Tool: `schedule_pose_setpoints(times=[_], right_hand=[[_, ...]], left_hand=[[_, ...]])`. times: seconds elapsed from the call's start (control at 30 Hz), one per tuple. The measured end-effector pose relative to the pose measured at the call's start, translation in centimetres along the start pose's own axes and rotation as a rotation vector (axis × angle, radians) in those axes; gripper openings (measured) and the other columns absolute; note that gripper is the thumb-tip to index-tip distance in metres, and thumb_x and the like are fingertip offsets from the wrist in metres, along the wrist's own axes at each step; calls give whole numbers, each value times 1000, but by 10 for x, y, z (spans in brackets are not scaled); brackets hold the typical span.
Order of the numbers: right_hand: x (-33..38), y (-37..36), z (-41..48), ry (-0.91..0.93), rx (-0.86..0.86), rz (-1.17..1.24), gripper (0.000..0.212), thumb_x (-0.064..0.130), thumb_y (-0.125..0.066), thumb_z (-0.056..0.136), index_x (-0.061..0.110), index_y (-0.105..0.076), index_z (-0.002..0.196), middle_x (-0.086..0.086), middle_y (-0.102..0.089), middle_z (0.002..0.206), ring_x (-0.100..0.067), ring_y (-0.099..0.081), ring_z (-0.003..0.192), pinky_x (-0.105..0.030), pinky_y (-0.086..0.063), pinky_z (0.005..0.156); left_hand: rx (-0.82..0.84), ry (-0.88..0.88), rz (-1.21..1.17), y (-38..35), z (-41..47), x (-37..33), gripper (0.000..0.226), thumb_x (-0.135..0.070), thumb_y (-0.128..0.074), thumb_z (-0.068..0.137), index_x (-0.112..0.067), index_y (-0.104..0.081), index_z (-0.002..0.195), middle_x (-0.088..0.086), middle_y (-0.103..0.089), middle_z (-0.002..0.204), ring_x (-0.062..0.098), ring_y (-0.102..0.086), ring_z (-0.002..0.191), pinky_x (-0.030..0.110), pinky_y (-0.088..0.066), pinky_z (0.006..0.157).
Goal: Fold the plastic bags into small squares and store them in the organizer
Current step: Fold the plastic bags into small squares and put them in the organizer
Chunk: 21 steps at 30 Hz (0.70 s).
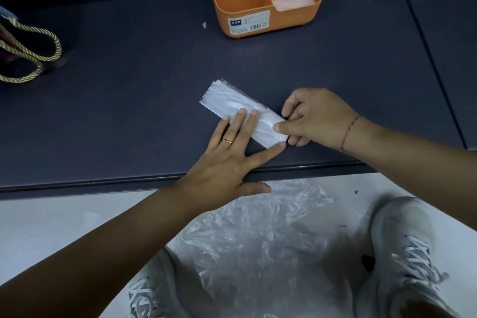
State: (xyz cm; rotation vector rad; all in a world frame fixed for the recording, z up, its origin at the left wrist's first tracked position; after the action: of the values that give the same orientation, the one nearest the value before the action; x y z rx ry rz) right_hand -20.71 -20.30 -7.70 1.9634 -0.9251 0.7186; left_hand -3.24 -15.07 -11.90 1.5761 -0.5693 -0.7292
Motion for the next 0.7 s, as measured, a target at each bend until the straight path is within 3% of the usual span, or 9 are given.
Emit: schedule_pose_setpoints(times=[0.2,0.3,0.4,0.53,0.6,0.7], right_hand=[[-3,5,2,-83,44,103,21,3,-73,82,8,-59,96,-8,-64,67,-11,-65,51,-22,-52,49],[-5,2,-5,-178,99,272,19,0,-70,84,7,-57,96,-9,-63,71,-10,-64,49,-20,-51,46],[-8,-5,-18,-248,137,404,16,0,-67,86,9,-57,94,-9,-65,69,-11,-64,51,-20,-51,46],[-9,-14,-40,-307,223,506,15,1,-65,86,9,-57,94,-9,-69,67,-11,-64,51,-20,-51,46],[-10,-14,-45,-249,212,412,13,7,-67,86,12,-58,94,-8,-69,77,-11,-64,58,-21,-53,51],[-4,-2,-41,151,61,-79,39,15,-71,81,33,-55,112,4,-49,117,-3,-56,93,-17,-47,81]], left_hand=[[-13,-13,-169,5,-4,1,66,-68,-32,94,-39,-23,153,18,7,163,31,15,150,46,10,120],[-139,63,-331,15,-11,-6,77,-65,-44,91,-25,-24,154,12,0,165,22,5,152,37,5,122],[-353,250,-415,21,-11,-12,79,-51,-57,85,-9,-36,149,8,-28,159,14,-23,146,26,-11,122],[-560,325,-337,18,-11,-9,43,-20,-55,87,-1,-64,125,12,-63,131,19,-54,123,32,-45,103],[-575,302,-340,14,-13,-8,35,-10,-51,89,-2,-70,118,10,-67,124,21,-61,119,35,-49,99],[-585,263,-331,11,-17,-9,33,-6,-49,90,-3,-72,114,8,-69,121,21,-61,118,35,-48,102]])
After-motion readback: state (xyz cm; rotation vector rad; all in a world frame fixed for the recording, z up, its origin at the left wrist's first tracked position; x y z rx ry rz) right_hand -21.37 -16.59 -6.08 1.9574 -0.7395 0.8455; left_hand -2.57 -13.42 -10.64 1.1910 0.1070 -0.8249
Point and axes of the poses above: each hand's wrist, its own z-axis towards the middle knuckle, its own y-axis out of the back of the hand, x = y × z, the point moved 4 cm from there along z, towards the middle knuckle
